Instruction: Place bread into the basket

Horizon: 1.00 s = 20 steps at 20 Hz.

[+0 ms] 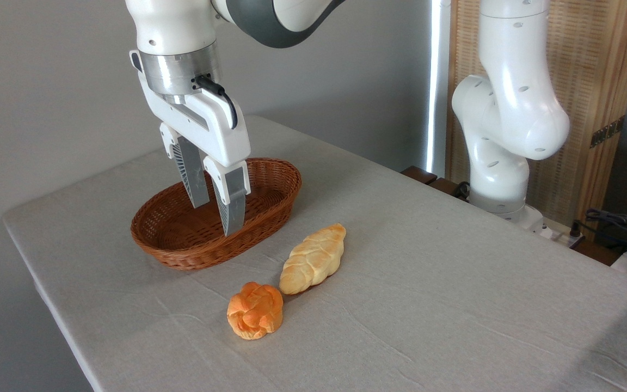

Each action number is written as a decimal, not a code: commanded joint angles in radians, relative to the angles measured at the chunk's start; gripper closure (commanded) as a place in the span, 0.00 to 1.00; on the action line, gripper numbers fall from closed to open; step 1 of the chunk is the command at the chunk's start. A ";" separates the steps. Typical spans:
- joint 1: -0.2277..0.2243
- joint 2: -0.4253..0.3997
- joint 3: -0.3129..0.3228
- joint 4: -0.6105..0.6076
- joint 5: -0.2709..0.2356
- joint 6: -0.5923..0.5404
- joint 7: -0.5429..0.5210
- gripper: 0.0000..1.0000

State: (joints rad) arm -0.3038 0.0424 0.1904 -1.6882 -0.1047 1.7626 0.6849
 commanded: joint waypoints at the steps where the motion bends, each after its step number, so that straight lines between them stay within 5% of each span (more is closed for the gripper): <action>1: -0.006 0.016 0.007 0.012 -0.001 -0.022 0.016 0.00; 15: -0.003 0.018 0.052 0.013 -0.003 -0.017 0.058 0.00; 18: -0.003 0.007 0.112 0.036 -0.070 -0.015 0.058 0.00; 20: -0.006 0.007 0.112 0.047 -0.072 -0.017 0.064 0.00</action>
State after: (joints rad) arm -0.3018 0.0570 0.2810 -1.6690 -0.1470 1.7627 0.7252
